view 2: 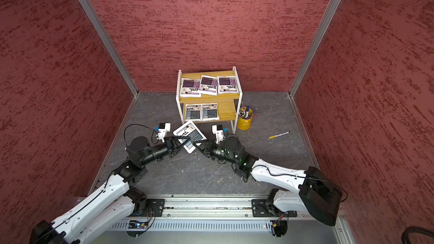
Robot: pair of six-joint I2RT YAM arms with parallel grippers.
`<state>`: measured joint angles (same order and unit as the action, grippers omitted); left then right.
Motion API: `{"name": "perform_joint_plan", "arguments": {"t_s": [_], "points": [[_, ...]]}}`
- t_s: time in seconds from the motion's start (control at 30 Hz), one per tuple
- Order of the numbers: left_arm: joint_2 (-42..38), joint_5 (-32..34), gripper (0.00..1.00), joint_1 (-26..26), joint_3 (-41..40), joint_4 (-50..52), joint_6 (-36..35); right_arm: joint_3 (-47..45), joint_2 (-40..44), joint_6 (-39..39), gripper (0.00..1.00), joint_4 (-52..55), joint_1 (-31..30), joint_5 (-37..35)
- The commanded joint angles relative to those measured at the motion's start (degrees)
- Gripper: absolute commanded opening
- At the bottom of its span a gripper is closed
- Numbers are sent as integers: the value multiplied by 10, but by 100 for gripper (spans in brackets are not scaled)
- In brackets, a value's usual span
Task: Place the bagged coffee beans on the shelf by color
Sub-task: Place the bagged coffee beans on the shelf.
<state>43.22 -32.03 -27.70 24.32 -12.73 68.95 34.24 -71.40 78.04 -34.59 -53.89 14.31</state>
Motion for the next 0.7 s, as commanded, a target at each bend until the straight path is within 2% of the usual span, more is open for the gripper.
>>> {"name": "perform_joint_plan", "arguments": {"t_s": [0.0,0.23,0.47,0.67], "points": [[0,-14,26,4,-6,9,-3,-11,22,-6,4,-16,-5,-25],[-18,-52,44,53,-6,45,-3,-48,67,-3,4,3,-5,-66],[-73,-112,45,136,-11,123,-18,-81,177,-3,4,141,14,-140],[-105,-143,46,175,-22,157,-24,-71,238,-3,4,239,77,-164]]}}
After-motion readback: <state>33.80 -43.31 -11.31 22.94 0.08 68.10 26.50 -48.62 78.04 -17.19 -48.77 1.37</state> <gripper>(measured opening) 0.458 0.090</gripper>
